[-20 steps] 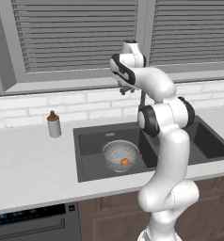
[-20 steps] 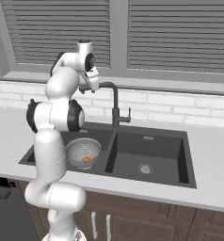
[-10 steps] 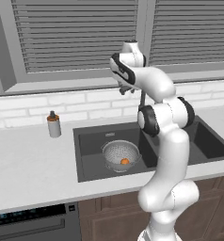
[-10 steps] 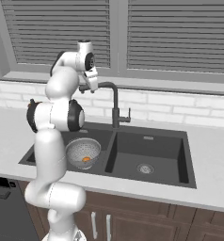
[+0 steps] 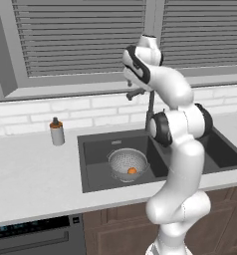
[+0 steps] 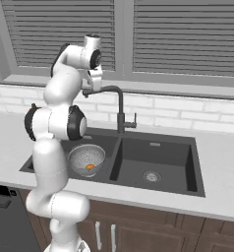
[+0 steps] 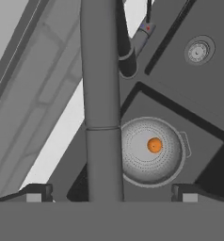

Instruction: Put the colander in the sink, put the tangerine in the colander, and turn on the sink faucet and pour water over the colander.

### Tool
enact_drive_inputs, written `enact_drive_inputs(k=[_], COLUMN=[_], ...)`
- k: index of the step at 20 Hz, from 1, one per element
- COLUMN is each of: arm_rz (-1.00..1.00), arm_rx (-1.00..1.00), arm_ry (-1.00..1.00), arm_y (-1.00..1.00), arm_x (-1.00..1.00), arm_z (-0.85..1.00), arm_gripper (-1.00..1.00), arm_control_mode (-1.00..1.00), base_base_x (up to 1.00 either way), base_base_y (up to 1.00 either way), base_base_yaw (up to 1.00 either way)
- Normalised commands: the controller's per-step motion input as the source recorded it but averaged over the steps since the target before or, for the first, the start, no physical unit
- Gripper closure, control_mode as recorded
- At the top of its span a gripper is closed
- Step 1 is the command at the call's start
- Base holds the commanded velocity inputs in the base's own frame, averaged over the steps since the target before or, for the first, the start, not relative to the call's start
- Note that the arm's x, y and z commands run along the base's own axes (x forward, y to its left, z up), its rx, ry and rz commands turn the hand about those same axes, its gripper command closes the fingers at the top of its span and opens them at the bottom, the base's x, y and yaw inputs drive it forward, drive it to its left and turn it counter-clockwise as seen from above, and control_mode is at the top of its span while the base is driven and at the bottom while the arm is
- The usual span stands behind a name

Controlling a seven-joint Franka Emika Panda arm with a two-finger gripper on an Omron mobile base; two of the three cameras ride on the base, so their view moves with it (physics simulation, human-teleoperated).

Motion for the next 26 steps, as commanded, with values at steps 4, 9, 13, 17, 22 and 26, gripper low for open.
enact_drive_inputs(k=[4, 9, 13, 17, 22, 26], arm_rz=[0.00, 0.00, 0.09, 0.18, 0.20, 0.19], arm_rx=[0.08, 0.03, 0.00, -0.03, -0.08, -0.06], arm_ry=[0.00, 0.00, -0.05, -0.13, -0.13, -0.09], arm_y=[-0.09, -0.26, -0.33, -0.37, -0.26, -0.32], arm_x=[-0.52, -0.79, -0.84, -0.93, -0.84, -0.68], arm_z=[0.49, 0.33, 0.22, 0.04, -0.15, -0.28], arm_gripper=[-1.00, -1.00, -1.00, -1.00, -1.00, -1.00], arm_control_mode=[-1.00, -1.00, -1.00, -1.00, -1.00, -1.00], base_base_x=[0.00, 0.00, 0.00, 0.00, 0.00, 0.00], base_base_y=[0.00, 0.00, 0.00, 0.00, 0.00, 0.00], base_base_yaw=[0.00, 0.00, 0.00, 0.00, 0.00, 0.00])
